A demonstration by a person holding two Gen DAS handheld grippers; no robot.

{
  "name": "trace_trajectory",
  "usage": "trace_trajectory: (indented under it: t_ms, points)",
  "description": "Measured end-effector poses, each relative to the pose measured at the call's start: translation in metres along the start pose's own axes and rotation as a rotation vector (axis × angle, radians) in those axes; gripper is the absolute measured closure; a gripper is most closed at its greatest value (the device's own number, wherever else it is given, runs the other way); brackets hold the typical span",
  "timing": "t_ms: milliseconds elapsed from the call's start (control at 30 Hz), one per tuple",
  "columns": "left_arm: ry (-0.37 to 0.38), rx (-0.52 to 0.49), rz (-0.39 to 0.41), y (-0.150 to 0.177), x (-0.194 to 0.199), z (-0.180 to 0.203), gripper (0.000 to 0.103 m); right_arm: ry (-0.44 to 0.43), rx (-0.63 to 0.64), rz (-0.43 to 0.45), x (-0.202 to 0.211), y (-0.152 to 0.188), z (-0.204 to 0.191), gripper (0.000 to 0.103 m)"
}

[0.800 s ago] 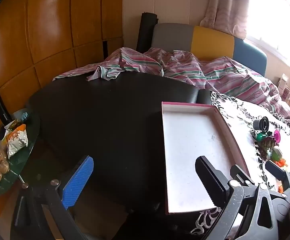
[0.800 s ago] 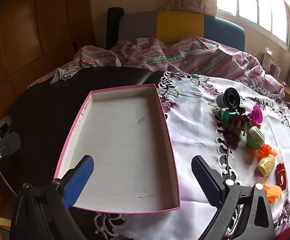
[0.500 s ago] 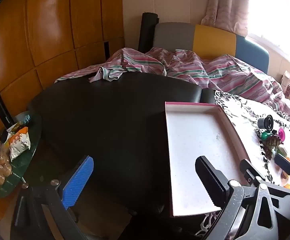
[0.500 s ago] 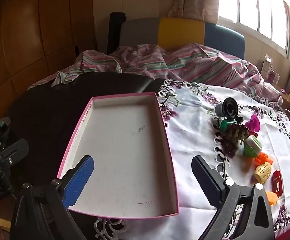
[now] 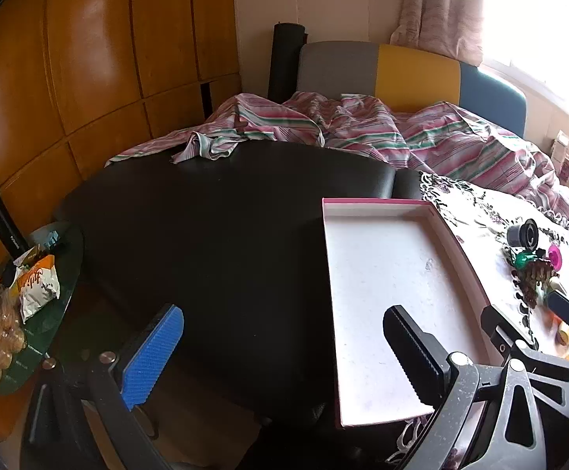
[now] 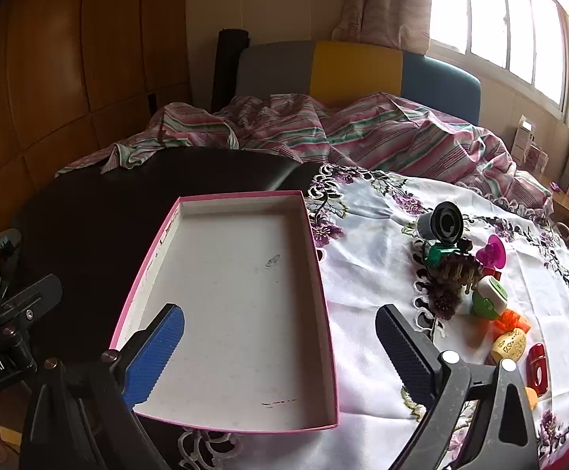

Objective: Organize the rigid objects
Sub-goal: 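Move both tools from the tray toward the toys on the tablecloth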

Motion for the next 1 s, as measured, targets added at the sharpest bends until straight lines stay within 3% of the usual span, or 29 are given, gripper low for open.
trace_trajectory:
  t_ms: [467,1000]
  points:
    - [0.021,-0.022,-0.017,0.003,0.0,0.005,0.0,0.014,-0.011,0.03,0.012,-0.006,0.015,0.003]
    - [0.052,-0.094,-0.039,0.008,-0.002,0.022,0.0,0.033,-0.103,0.05,0.024,-0.013,0.065,0.003]
Point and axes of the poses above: each gripper's, at about its wrist camera, not at the fingertips, and x roughly against the way its jaws point, z to its right, y to its underside, the point moved 4 cm from there along -x, roughly the way its jaws point, and after that the axes turned 2 degrees about x, right-handed, at the moved point
